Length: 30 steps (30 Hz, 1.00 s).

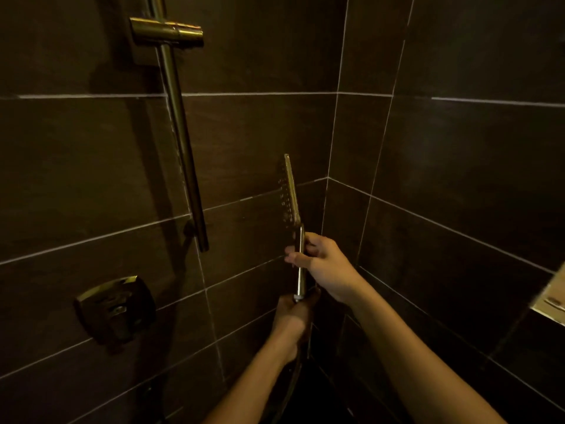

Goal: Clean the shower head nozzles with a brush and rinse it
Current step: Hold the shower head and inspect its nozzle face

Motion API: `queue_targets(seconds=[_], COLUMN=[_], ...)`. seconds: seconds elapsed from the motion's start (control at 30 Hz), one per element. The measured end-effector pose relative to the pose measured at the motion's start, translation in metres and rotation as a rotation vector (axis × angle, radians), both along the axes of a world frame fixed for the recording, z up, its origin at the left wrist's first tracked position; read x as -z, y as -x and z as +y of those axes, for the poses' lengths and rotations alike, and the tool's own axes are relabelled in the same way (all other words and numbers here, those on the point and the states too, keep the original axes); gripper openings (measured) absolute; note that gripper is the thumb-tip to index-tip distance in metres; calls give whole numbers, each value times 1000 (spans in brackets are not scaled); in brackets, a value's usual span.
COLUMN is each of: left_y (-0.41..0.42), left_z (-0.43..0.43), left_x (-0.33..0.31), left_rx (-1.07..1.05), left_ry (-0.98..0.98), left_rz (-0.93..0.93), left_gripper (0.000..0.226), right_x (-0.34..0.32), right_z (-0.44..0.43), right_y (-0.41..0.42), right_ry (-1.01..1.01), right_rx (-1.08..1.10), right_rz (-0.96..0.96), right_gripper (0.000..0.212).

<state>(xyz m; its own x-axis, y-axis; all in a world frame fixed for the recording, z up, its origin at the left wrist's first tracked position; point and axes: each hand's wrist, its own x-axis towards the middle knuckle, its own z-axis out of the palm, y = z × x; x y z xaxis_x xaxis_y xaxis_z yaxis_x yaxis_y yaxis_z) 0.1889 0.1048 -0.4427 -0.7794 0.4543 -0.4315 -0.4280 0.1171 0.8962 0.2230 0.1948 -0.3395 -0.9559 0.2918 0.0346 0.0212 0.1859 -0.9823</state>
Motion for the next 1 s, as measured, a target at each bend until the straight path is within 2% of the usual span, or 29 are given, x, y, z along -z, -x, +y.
queue_targets(seconds=[0.1,0.23,0.27,0.37,0.43,0.47,0.5,0.63,0.7,0.77,0.83,0.93,1.0], left_y=[0,4,4,4,5,5,6,7,9,8,6,6,7], left_z=[-3,-6,-6,-6,-6,-6,-6,-4,-2,-1,-1,0,0], left_x=[5,4,3,1,-1,-2,0,4,6,5,4,2,2], left_rx=[-16,0,0,2,9,6,1,-7,7,8,-2,-21,-38], left_ry=[-30,-43,-47,-60,-66,-70,-57,23,49,52,53,42,27], left_rz=[38,25,21,39,57,65,76,87,76,71,63,88,90], left_gripper=[27,36,39,44,39,36,35,35,44,50,51,45,40], right_x=[6,10,11,12,11,12,11,5,0,-3,-4,-4,-1], right_z=[1,0,0,-3,-3,-3,-4,-14,-16,-15,-14,-10,-6], right_y=[-1,-5,-5,-4,-4,-4,-4,-6,-6,-4,-2,0,1], right_ry=[195,133,199,467,555,546,452,-240,-372,-367,-229,43,74], right_rx=[-77,-38,-46,-90,-95,-79,-43,213,299,261,147,28,35], right_rz=[47,165,189,225,220,210,195,116,79,28,-2,-40,-27], right_gripper=[45,23,20,33,38,37,35,31,28,19,15,58,65])
